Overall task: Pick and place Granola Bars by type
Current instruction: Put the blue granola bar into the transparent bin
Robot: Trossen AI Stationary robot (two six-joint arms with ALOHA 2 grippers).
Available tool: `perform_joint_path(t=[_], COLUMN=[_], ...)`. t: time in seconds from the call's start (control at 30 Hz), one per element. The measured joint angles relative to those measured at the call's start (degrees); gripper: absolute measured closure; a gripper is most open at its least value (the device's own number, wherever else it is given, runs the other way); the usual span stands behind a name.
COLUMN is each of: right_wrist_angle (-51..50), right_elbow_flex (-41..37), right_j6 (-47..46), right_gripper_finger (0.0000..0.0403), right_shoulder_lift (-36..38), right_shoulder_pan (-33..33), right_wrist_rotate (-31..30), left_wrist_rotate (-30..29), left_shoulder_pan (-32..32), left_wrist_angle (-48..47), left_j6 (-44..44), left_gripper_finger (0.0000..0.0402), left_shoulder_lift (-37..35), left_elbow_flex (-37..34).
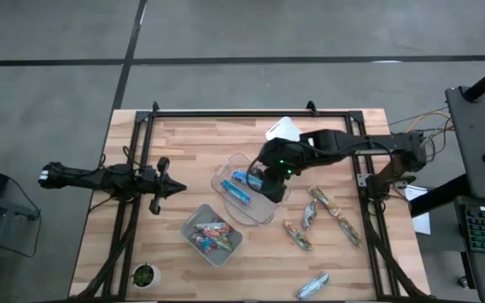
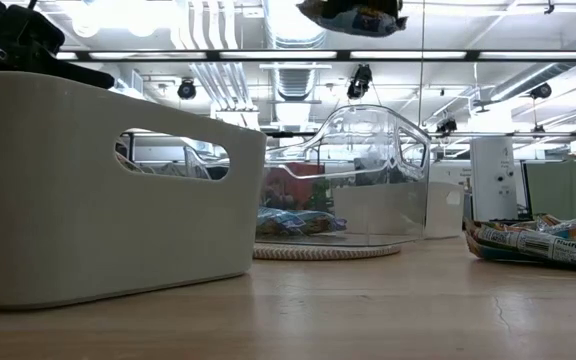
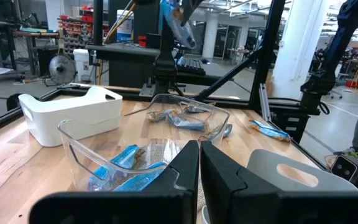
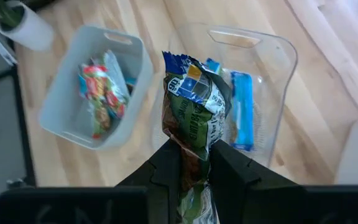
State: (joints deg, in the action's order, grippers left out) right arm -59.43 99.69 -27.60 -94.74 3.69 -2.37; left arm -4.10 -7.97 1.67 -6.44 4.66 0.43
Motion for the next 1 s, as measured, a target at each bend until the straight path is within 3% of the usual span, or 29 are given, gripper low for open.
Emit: perform_joint_path(t=[0.5, 1.0], right_wrist_angle=[-11.82, -14.33], right_elbow_flex=[15.47, 16.0], right_j6=[8.56, 8.31], right_gripper_finger=[0.034, 0.0339], right_shoulder_lift=[-10.77, -17.58], right_shoulder_pan=[-2.45, -4.29], right_wrist_rotate=[-0.15, -0.15], left_wrist_rotate=[0.0, 0.0], left_shoulder_pan=[-0.01, 0.0], left_wrist_angle=[0.0, 0.0], left_j6=[0.0, 0.0], left_gripper_finger=[0.0401, 0.0401], left_shoulder_lift=[0.01, -0.01], left_elbow_flex=[-0.01, -0.02])
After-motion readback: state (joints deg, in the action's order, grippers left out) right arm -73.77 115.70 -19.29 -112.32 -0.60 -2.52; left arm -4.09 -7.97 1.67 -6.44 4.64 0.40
